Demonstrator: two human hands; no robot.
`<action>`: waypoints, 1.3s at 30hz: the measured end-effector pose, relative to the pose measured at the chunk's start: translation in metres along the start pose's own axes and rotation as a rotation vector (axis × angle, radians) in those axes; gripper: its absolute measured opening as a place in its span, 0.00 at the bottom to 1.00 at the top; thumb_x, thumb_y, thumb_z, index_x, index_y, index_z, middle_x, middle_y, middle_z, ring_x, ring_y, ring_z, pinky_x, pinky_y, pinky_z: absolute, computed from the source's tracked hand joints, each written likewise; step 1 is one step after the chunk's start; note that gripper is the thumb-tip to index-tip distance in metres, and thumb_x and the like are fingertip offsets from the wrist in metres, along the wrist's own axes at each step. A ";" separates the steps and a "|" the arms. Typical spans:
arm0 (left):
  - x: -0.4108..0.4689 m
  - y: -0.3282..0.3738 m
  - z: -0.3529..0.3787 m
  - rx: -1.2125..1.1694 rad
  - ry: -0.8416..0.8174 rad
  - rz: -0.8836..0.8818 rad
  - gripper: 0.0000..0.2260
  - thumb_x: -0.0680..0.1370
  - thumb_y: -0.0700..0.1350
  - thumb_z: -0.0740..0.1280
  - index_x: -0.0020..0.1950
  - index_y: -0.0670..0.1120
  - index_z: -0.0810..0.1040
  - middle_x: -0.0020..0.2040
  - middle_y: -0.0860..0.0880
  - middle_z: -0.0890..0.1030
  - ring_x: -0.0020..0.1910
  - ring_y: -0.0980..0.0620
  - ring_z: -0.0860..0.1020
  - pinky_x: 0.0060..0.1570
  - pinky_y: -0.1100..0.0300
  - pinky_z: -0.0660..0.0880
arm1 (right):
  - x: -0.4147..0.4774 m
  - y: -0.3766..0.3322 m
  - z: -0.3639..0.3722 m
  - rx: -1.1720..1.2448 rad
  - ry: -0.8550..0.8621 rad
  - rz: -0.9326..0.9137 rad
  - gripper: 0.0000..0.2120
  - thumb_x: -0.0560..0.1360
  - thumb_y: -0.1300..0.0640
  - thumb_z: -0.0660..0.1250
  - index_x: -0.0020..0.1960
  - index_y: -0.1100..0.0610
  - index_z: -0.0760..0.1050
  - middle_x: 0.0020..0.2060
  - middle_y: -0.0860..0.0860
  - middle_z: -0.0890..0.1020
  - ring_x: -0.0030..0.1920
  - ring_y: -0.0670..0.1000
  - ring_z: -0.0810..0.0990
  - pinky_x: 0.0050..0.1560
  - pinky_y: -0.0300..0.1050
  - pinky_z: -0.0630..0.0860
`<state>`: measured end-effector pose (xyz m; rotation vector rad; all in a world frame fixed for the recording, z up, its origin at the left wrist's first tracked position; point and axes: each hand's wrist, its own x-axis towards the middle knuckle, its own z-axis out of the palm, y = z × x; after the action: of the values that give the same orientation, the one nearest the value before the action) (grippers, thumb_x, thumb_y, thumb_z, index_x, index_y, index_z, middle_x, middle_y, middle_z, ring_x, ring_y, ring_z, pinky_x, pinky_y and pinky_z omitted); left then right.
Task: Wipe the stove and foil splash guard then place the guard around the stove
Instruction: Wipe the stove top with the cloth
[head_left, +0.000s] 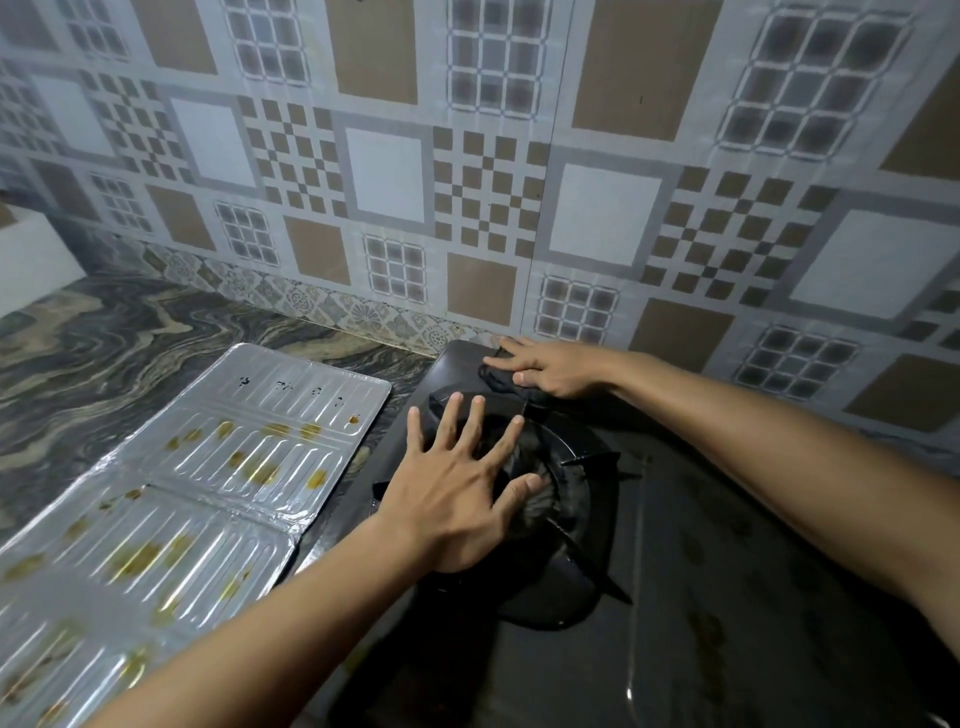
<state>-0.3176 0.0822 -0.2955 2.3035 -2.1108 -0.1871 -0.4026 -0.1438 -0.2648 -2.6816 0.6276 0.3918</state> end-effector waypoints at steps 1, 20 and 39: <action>0.000 0.000 0.000 0.010 -0.001 -0.002 0.32 0.77 0.69 0.37 0.79 0.59 0.37 0.80 0.44 0.38 0.78 0.42 0.33 0.72 0.34 0.36 | -0.006 0.004 0.002 0.005 0.015 0.020 0.24 0.85 0.57 0.53 0.80 0.47 0.54 0.80 0.50 0.45 0.79 0.51 0.41 0.75 0.49 0.39; 0.016 0.031 0.004 -0.080 -0.028 0.072 0.37 0.75 0.72 0.38 0.80 0.56 0.40 0.79 0.53 0.34 0.77 0.45 0.31 0.70 0.31 0.32 | -0.076 0.021 0.055 0.140 0.299 0.280 0.22 0.85 0.50 0.51 0.79 0.50 0.59 0.80 0.51 0.52 0.80 0.50 0.45 0.78 0.53 0.45; 0.015 0.039 0.014 -0.078 -0.022 0.209 0.35 0.72 0.74 0.35 0.76 0.65 0.33 0.78 0.57 0.33 0.76 0.47 0.30 0.70 0.32 0.32 | -0.174 0.047 0.088 0.112 0.401 0.568 0.24 0.85 0.47 0.46 0.80 0.51 0.52 0.80 0.50 0.53 0.80 0.52 0.47 0.78 0.52 0.44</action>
<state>-0.3564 0.0651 -0.3070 2.0307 -2.2910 -0.2871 -0.5912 -0.0832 -0.2968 -2.4475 1.4889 -0.0539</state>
